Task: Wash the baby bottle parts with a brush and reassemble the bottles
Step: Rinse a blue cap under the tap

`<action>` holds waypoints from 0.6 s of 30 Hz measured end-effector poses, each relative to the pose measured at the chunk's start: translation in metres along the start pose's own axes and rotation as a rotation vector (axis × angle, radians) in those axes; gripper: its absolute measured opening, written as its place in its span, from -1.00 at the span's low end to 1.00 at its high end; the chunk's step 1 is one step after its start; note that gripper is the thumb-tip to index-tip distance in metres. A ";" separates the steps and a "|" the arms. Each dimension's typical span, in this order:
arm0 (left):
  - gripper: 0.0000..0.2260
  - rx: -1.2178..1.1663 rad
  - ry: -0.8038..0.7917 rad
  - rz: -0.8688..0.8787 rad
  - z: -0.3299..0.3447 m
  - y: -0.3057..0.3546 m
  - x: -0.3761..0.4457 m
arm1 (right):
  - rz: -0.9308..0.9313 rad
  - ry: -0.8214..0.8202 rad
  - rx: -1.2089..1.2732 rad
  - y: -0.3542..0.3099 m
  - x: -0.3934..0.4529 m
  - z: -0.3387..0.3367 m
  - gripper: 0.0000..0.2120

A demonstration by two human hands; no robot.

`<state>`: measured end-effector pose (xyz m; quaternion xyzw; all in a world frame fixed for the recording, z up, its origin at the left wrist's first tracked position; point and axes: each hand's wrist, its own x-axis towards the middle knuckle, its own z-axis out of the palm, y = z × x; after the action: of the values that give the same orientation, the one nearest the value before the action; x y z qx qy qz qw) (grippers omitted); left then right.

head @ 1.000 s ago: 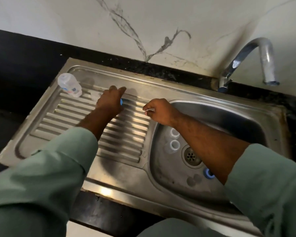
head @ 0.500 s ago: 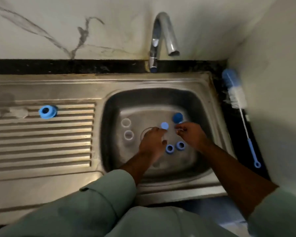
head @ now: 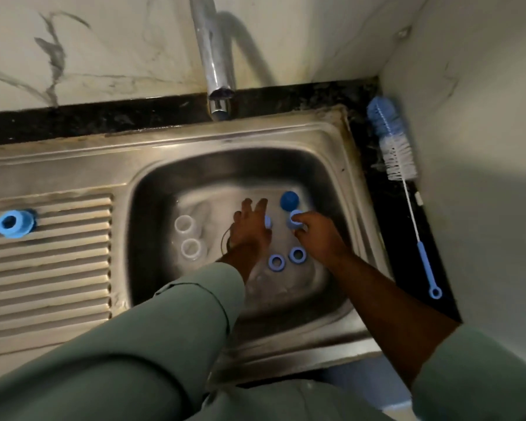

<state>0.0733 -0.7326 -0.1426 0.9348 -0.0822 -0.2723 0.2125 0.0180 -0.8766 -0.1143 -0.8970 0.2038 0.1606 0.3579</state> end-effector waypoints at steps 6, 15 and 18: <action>-0.36 0.178 0.006 0.109 0.007 0.013 0.024 | 0.016 0.024 0.043 -0.003 0.024 0.005 -0.82; -0.55 0.515 -0.172 0.253 0.012 0.059 0.091 | 0.062 0.153 0.122 0.001 0.049 -0.006 -0.69; -0.67 0.511 -0.145 0.263 0.011 0.065 0.098 | 0.066 0.159 0.156 0.001 0.049 -0.005 -0.69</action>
<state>0.1467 -0.8216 -0.1686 0.9175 -0.2836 -0.2788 -0.0024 0.0609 -0.8938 -0.1328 -0.8690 0.2728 0.0842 0.4040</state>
